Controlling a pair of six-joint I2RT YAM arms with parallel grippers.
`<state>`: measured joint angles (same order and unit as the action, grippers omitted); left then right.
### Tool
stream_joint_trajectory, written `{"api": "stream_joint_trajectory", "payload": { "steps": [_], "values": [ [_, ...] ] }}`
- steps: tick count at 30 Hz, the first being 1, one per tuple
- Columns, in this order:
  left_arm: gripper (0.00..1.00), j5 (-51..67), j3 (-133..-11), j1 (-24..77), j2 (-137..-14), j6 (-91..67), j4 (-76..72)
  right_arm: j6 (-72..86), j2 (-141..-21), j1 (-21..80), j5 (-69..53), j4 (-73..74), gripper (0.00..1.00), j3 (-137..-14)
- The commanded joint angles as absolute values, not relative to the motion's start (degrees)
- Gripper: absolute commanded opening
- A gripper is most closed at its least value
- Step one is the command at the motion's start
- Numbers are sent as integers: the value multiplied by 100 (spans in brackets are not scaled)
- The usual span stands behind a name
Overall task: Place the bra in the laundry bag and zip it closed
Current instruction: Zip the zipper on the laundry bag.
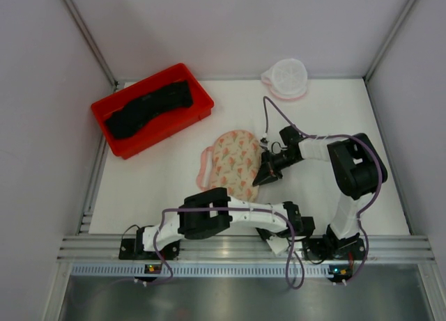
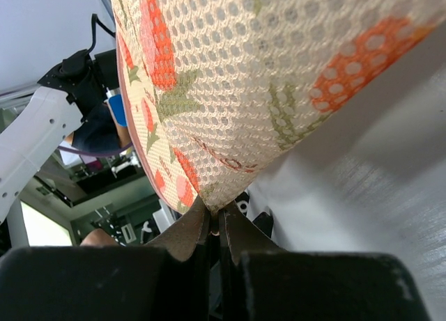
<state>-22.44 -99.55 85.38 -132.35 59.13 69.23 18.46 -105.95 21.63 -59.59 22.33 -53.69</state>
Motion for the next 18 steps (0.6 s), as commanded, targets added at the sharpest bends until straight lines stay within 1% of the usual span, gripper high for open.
{"api": "stream_joint_trajectory", "payload": {
  "steps": [1,6,10,14,15,17,18],
  "values": [
    [43,-2338,-9641,8640,-13544,5976,7216,1696,-10477,2180,-6003,2250,0,-5397],
    [43,-2434,-9773,8491,-13641,6038,7216,1714,-10415,2180,-5977,2250,0,-5344],
    [40,-2479,-9773,8411,-13676,6082,7216,1661,-10450,2188,-5977,2303,0,-5300],
    [34,-2461,-9800,8394,-13693,6108,7216,1652,-10450,2197,-5977,2303,0,-5291],
    [31,-2461,-9791,8394,-13702,6117,7216,1635,-10450,2189,-5985,2311,0,-5300],
    [27,-2461,-9800,8385,-13728,6126,7207,1644,-10450,2197,-5994,2338,0,-5300],
    [27,-2461,-9791,8350,-13746,6135,7207,1644,-10441,2189,-5994,2329,0,-5291]
  ]
}}
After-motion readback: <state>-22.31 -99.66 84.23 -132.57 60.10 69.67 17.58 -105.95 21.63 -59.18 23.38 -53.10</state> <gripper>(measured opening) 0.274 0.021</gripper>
